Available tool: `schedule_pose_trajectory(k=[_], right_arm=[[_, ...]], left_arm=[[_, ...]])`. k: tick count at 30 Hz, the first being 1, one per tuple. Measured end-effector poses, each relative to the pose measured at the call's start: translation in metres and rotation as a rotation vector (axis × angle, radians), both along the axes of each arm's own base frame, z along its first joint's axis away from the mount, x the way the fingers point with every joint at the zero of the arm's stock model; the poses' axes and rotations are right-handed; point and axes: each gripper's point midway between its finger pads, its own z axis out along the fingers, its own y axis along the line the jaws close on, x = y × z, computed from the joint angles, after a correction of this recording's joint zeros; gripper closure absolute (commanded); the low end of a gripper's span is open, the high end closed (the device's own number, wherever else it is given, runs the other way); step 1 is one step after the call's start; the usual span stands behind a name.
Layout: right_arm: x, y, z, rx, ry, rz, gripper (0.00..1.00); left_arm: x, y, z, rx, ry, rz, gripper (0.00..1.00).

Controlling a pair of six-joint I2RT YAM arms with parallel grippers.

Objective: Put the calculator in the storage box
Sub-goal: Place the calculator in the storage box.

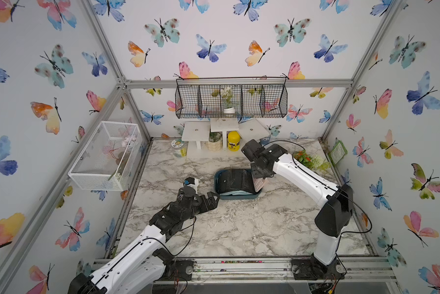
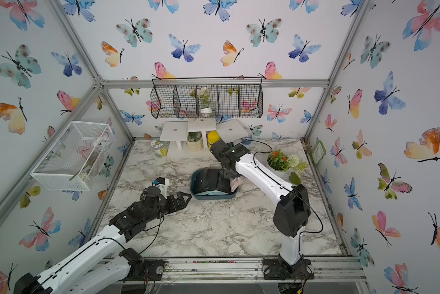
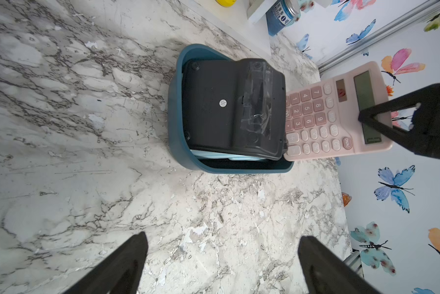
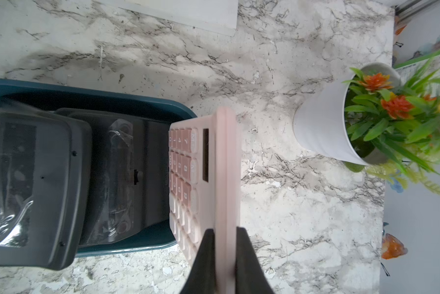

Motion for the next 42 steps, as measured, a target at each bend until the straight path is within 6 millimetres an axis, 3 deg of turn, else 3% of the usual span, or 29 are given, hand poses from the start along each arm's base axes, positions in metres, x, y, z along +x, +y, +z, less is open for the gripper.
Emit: schedule_pose_trajectory(k=[10,16,19,24,26,42], right_arm=[[0.005,0.002,-0.016,-0.098,0.015,-0.019,0.98],[0.009,0.006,-0.019,-0.149,0.003,-0.031,0.92],[0.009,0.008,-0.019,-0.171,0.004,-0.031,0.85],[0.007,0.012,-0.022,-0.185,0.009,-0.024,0.61],[0.006,0.012,-0.023,-0.190,0.013,-0.020,0.56],[0.000,0.032,-0.026,-0.130,0.040,0.031,0.55]], left_arm=[[0.000,0.000,0.001,-0.007,-0.005,0.001,0.01],[0.000,0.000,0.002,-0.009,-0.007,0.001,0.01],[0.000,0.000,0.002,-0.009,-0.008,0.001,0.01],[0.000,0.000,0.004,-0.011,-0.012,0.001,0.01],[0.000,0.000,0.004,-0.012,-0.012,0.001,0.01],[0.000,0.000,0.005,-0.015,-0.017,0.001,0.01]])
